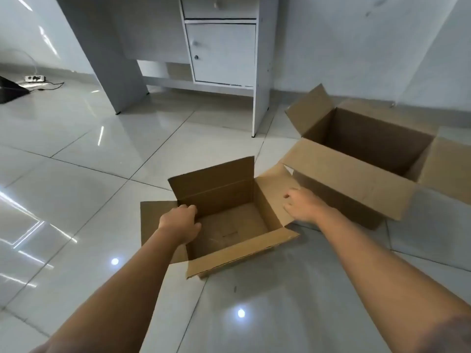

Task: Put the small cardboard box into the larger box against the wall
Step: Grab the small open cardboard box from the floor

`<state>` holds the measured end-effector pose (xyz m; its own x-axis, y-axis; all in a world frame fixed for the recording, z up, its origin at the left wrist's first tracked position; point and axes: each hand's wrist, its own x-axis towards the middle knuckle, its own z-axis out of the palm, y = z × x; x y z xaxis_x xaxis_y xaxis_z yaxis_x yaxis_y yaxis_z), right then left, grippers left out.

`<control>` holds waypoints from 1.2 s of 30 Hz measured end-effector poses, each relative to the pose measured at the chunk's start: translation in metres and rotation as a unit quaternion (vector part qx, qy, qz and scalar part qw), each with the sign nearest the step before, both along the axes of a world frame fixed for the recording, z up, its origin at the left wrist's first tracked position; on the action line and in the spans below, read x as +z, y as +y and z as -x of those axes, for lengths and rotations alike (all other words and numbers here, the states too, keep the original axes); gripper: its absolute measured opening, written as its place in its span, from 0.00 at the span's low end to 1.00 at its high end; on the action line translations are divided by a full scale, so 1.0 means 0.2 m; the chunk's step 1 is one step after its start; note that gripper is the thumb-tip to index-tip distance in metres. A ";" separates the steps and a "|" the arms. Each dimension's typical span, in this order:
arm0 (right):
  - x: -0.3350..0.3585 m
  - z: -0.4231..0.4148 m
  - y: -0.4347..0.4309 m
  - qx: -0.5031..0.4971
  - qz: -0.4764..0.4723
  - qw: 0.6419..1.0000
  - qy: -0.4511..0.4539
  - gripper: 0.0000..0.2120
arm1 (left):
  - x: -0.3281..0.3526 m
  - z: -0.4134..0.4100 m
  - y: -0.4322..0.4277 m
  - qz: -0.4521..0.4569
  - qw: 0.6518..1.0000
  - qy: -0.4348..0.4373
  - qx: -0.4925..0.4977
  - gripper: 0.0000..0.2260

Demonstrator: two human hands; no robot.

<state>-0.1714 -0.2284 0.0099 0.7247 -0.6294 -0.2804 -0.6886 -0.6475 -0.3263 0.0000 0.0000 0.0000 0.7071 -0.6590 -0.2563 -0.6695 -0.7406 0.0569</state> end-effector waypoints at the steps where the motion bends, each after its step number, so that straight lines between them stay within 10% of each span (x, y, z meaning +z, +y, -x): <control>1: -0.06 -0.01 0.00 -0.003 0.005 1.000 0.008 0.19 | -0.06 -0.02 0.02 0.001 1.000 -0.003 0.009 0.16; 13: -0.39 -0.09 -0.15 -0.049 0.030 0.998 0.034 0.23 | -0.43 -0.24 0.23 -0.051 0.981 -0.089 0.166 0.26; 23: -0.51 -0.20 -0.32 -0.145 -0.007 0.989 0.037 0.34 | -0.53 -0.44 0.25 0.027 0.939 0.016 0.341 0.36; 36: -0.45 -0.30 -0.17 -0.125 0.147 0.980 -0.037 0.18 | -0.54 -0.42 0.27 0.217 0.906 0.060 0.358 0.25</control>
